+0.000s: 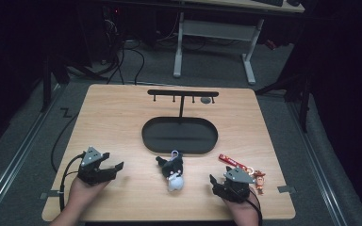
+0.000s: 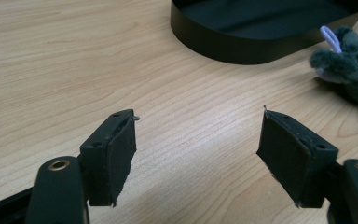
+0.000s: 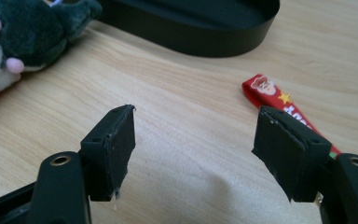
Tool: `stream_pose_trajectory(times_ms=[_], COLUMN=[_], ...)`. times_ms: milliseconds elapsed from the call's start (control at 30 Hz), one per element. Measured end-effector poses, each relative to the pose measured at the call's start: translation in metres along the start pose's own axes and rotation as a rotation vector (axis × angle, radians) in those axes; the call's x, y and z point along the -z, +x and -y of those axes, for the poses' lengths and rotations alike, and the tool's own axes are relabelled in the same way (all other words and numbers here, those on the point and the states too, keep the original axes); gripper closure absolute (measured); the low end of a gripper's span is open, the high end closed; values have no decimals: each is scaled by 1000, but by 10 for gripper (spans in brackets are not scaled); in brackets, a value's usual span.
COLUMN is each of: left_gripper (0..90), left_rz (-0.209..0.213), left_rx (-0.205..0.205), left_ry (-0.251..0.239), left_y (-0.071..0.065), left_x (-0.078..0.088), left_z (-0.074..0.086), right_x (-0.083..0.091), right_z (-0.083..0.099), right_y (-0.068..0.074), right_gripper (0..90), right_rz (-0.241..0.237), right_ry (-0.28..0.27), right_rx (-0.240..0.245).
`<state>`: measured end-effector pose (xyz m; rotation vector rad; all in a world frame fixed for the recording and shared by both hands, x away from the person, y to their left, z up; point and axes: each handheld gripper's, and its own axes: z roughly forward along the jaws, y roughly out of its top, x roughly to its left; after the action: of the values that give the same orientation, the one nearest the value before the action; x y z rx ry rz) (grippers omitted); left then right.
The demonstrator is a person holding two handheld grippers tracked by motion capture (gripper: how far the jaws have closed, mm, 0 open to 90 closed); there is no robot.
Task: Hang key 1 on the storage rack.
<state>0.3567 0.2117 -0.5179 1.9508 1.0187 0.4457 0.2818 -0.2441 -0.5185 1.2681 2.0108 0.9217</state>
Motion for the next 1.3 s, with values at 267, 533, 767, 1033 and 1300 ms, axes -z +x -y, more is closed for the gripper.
stream_pose_trajectory(times_ms=[267,533,767,1033,1300], left_gripper=[316,279,271,263,245], left_rz=[-9,-10,-52,-18,2], left_rx=[-50,-98,-148,-143,-196], left_ry=[16,24,52,38,16], left_y=[-7,-14,-21,-29,-39], left_x=[-10,-11,-12,-13,-12], left_z=[-1,0,0,-4,-6], right_x=[-6,-3,0,0,1], right_z=[6,8,5,3,0], right_y=[-1,-6,-9,-12,-6], right_gripper=[295,326,363,355,332], right_rz=[-32,-47,-63,-75,-55], right_ry=[44,8,-19,-1,20], right_rx=[10,9,-25,-65,-75])
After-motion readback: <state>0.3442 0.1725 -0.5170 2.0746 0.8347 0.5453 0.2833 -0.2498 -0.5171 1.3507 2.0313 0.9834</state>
